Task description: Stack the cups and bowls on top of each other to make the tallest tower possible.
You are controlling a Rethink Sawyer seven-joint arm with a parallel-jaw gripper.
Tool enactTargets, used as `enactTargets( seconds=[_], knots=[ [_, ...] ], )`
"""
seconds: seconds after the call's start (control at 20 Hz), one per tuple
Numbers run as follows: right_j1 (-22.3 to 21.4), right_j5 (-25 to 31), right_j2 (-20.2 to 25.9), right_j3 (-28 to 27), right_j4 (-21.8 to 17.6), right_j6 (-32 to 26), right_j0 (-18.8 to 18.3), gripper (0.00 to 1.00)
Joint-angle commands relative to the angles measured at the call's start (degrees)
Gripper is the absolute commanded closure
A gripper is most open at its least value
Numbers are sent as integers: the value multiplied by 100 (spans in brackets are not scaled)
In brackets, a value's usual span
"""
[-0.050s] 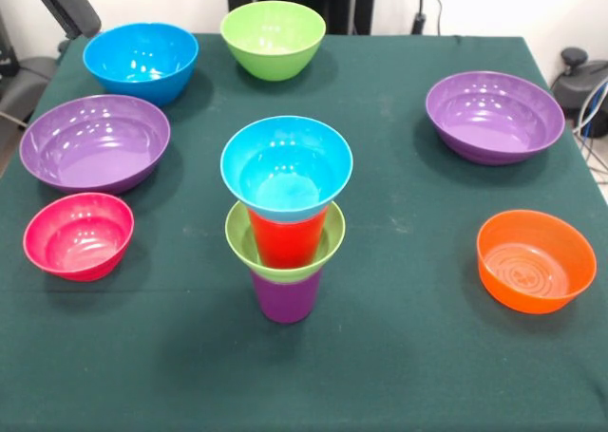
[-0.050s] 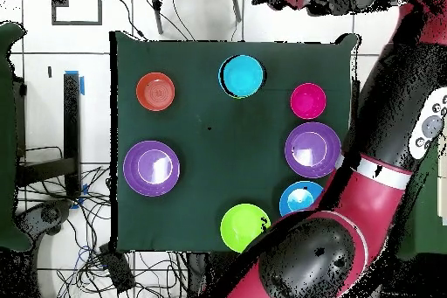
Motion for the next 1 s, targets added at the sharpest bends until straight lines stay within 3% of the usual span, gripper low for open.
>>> enactTargets(
  seconds=[0.05, 0.35, 0.6, 1.0],
  knots=[
    [77, 132, 543, -95, -807, 1407, 236, 0],
    [64, -243, 544, -57, -921, 1928, 389, 0],
    [97, -343, 790, -164, -1232, 2247, 462, 0],
    [63, -731, 470, 87, -945, 2741, 625, 0]
  ],
)
